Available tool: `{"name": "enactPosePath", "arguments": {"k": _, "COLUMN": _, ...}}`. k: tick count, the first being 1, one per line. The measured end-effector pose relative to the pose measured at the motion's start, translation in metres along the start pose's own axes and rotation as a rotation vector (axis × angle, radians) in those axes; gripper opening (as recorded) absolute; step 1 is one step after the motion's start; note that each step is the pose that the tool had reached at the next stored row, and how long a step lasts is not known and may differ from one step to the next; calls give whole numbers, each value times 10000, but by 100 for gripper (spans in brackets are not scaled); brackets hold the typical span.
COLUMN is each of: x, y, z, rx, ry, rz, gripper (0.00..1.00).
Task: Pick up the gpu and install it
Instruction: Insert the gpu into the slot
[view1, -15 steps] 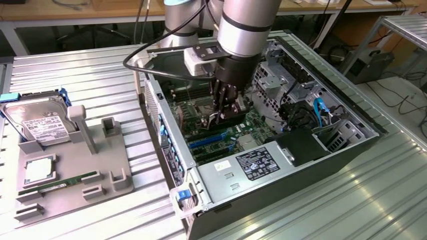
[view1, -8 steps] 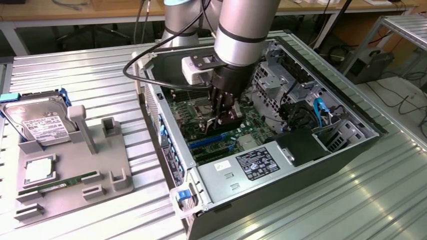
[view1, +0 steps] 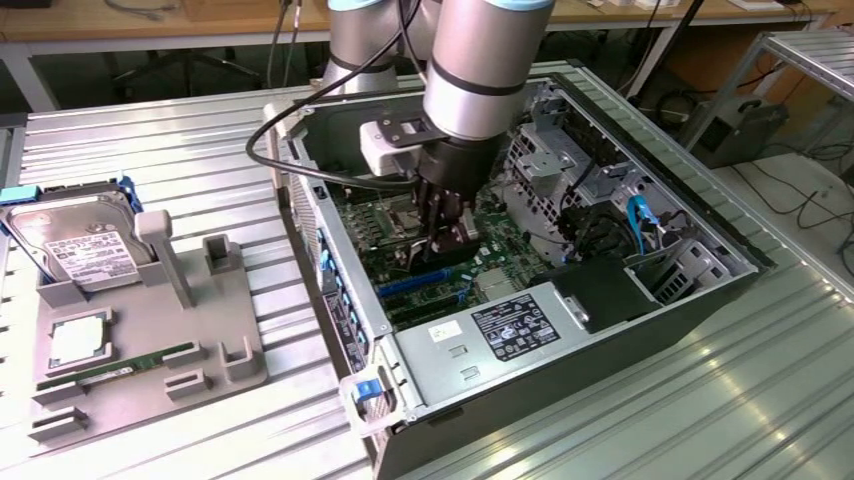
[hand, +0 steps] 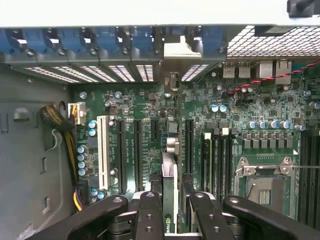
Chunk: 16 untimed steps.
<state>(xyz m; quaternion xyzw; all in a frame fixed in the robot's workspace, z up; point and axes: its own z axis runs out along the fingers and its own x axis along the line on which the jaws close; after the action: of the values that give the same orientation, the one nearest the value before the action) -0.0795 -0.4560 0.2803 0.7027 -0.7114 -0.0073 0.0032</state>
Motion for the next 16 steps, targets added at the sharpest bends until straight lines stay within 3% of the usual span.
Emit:
{"name": "enactPosePath", "arguments": {"k": 5, "x": -3, "y": 2, "z": 30, "rx": -16, "ry": 2, "rz": -10, "gripper": 26}}
{"name": "enactPosePath", "arguments": {"k": 14, "x": -2, "y": 16, "z": 95, "rx": -123, "ry": 2, "rz": -35, "gripper": 26}}
{"name": "enactPosePath", "arguments": {"k": 16, "x": -2, "y": 16, "z": 113, "rx": -151, "ry": -21, "rz": -64, "gripper": 26}}
